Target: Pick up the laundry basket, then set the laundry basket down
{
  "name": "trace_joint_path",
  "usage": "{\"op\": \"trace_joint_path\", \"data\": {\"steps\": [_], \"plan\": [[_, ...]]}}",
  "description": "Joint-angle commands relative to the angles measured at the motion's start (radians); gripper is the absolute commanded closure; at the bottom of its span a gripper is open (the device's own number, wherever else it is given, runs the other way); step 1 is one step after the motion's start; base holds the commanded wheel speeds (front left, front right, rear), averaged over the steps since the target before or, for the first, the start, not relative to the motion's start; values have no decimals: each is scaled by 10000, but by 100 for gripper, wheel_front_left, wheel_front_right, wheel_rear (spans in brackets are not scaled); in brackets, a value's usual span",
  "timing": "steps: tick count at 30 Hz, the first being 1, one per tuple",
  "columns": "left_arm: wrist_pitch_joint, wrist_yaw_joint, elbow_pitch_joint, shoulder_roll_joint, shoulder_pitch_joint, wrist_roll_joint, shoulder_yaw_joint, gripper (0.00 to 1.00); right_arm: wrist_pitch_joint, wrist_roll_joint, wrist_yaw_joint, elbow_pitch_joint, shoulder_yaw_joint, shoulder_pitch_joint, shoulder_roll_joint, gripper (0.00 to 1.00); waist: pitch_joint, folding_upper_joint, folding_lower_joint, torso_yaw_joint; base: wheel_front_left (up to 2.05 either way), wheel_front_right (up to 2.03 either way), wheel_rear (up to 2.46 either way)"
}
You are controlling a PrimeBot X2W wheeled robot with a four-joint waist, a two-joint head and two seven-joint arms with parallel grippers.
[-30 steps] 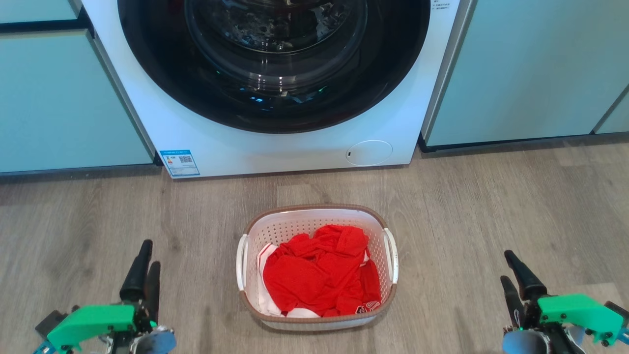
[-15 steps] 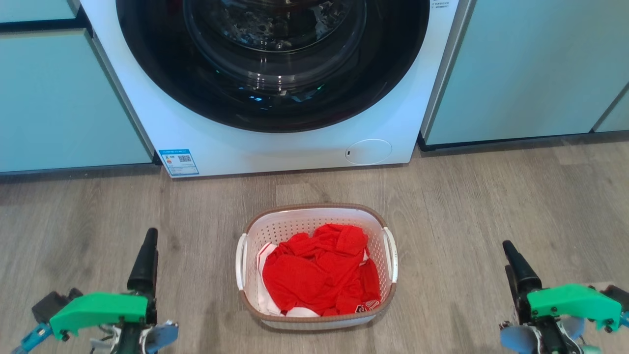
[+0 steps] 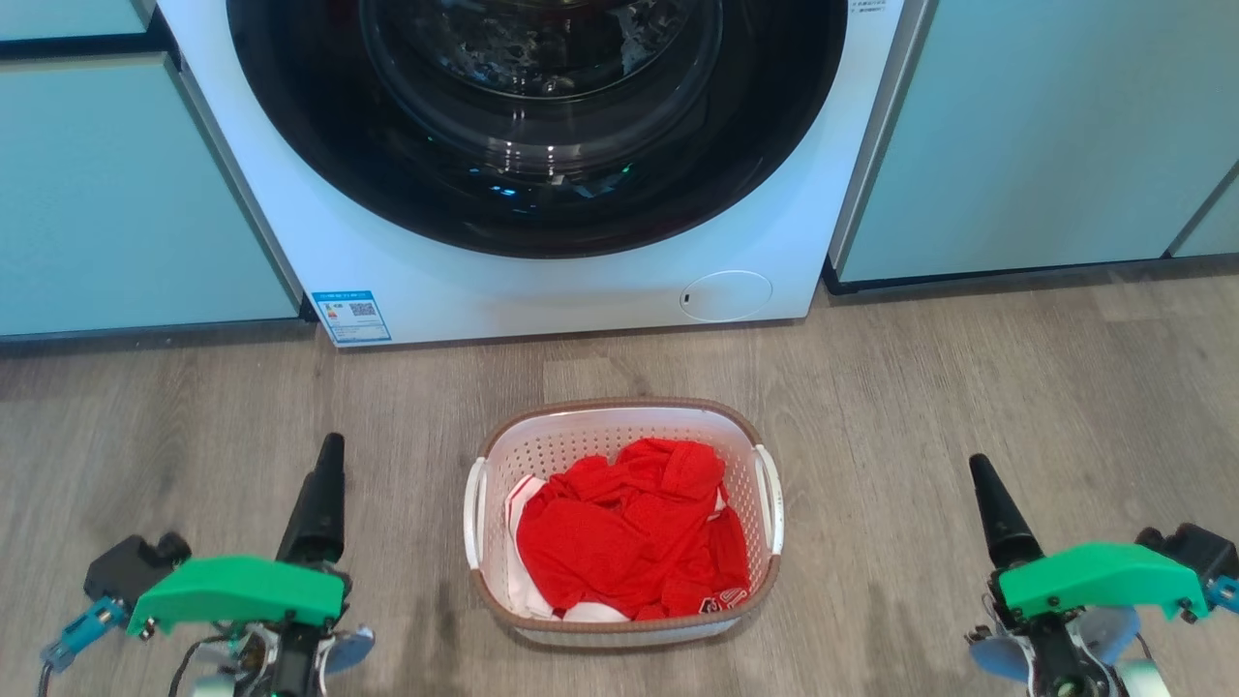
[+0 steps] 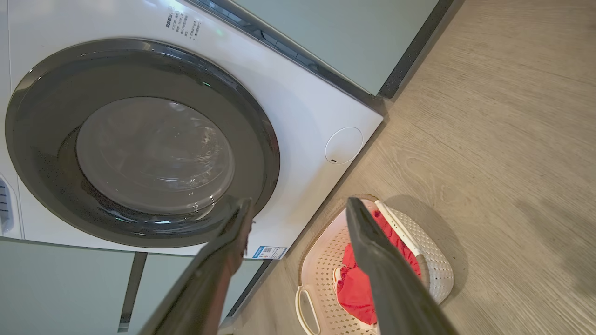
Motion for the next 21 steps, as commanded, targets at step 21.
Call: {"op": "trace_joint_path", "data": {"steps": [21], "plan": [[-700, 500, -684, 152, -77, 3424, -293, 0, -756, -3052, -8, -847, 698, -453, -108, 0, -14, -1, 0, -46, 0, 0, 0]]}}
